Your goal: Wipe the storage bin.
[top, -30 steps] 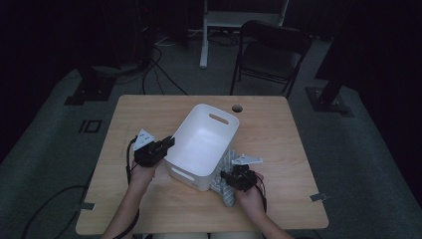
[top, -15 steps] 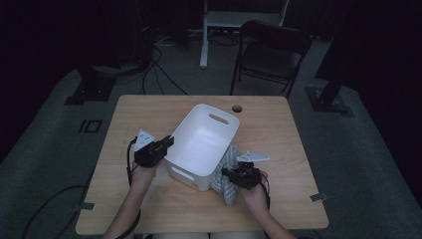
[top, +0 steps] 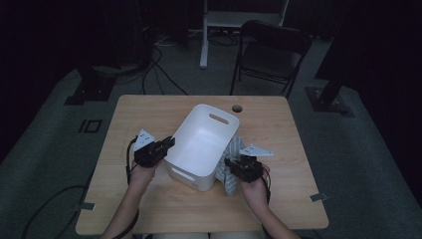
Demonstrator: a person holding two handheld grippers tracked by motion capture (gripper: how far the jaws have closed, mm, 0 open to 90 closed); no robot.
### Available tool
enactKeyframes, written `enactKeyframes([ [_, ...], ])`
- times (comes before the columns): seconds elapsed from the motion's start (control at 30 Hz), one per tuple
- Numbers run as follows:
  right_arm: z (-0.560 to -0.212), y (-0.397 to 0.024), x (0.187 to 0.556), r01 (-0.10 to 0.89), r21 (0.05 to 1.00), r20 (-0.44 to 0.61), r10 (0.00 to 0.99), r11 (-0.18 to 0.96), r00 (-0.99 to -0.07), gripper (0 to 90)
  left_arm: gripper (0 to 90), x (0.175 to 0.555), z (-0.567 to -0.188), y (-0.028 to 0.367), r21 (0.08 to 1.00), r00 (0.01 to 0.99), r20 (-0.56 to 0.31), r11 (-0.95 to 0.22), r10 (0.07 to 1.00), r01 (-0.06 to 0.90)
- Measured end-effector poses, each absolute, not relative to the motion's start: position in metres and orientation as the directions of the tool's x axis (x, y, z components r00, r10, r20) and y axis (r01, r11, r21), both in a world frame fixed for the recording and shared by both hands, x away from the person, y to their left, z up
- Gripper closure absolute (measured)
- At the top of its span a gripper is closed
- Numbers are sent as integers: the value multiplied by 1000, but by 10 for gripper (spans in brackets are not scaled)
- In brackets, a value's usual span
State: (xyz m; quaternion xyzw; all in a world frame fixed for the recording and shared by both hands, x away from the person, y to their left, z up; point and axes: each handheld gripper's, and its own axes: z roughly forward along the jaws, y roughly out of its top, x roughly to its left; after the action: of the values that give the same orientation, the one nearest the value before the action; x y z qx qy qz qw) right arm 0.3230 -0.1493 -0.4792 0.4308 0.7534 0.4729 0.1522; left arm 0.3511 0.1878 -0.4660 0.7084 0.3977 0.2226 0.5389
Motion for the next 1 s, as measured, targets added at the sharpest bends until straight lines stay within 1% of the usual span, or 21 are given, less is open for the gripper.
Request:
enactKeyframes([
  [0.27, -495, -151, 334, 555, 812, 203, 804, 180, -558, 774, 811, 351, -466, 187, 940, 582, -112, -103, 805, 324],
  [0.6, -521, -151, 346, 626, 750, 223, 809, 214, -544, 778, 811, 352, -466, 188, 941, 587, -114, -103, 802, 323],
  [0.73, -535, -150, 350, 651, 723, 227, 810, 233, -541, 779, 810, 351, -466, 187, 940, 573, -119, -93, 811, 327],
  [0.83, -531, -151, 351, 655, 716, 230, 804, 241, -548, 779, 812, 351, -466, 186, 940, 562, -113, -95, 820, 328],
  [0.9, -524, -154, 349, 646, 729, 246, 793, 227, -557, 779, 812, 351, -466, 186, 941, 555, -113, -92, 824, 327],
  [1.0, -505, -160, 347, 587, 776, 216, 780, 228, -588, 779, 806, 351, -467, 187, 942, 555, -127, -75, 822, 327],
])
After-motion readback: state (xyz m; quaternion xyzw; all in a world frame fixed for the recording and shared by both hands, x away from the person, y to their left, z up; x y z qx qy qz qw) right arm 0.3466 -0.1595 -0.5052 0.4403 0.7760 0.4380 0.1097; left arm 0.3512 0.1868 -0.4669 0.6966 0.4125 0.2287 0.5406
